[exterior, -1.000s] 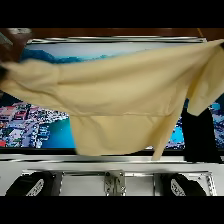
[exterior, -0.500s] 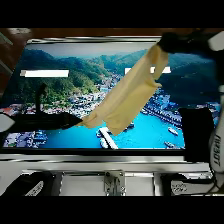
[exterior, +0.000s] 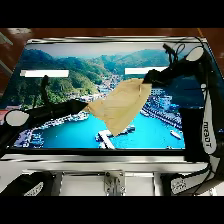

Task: Fold the shirts.

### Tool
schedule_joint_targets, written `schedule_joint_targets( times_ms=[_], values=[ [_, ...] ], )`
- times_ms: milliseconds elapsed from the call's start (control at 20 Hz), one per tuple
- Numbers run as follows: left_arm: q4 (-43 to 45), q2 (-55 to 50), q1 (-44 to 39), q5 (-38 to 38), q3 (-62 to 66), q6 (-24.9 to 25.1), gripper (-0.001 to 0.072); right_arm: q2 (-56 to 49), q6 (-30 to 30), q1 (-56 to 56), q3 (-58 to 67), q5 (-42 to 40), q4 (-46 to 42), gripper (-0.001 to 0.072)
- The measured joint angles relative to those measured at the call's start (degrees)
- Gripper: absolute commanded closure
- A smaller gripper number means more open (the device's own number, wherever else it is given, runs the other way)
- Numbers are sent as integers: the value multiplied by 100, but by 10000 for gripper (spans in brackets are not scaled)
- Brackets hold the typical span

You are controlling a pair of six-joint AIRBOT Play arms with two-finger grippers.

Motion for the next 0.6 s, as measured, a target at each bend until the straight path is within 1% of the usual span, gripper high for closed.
schedule_joint_targets(
  times_ms=[50, 100, 200, 300, 400, 600],
  values=[
    [-15, -7, 85, 46, 116, 181, 666, 219, 46, -57, -476, 251, -37, 31],
    [-24, -11, 181, 81, 229, 330, 666, 459, 153, -68, -1021, 328, -55, 31],
    [-35, -22, 352, 85, 376, 522, 665, 981, 439, 55, -2347, 140, -57, 31],
    [-35, -31, 457, 26, 455, 654, 666, 1360, 787, 361, -3447, -323, 24, 31],
    [-37, -35, 518, -68, 496, 785, 666, 1547, 1141, 796, -4168, -903, 101, 31],
    [-37, -35, 564, -262, 529, 940, 666, 1624, 1709, 1825, -4811, -2048, 511, 31]
  ],
)
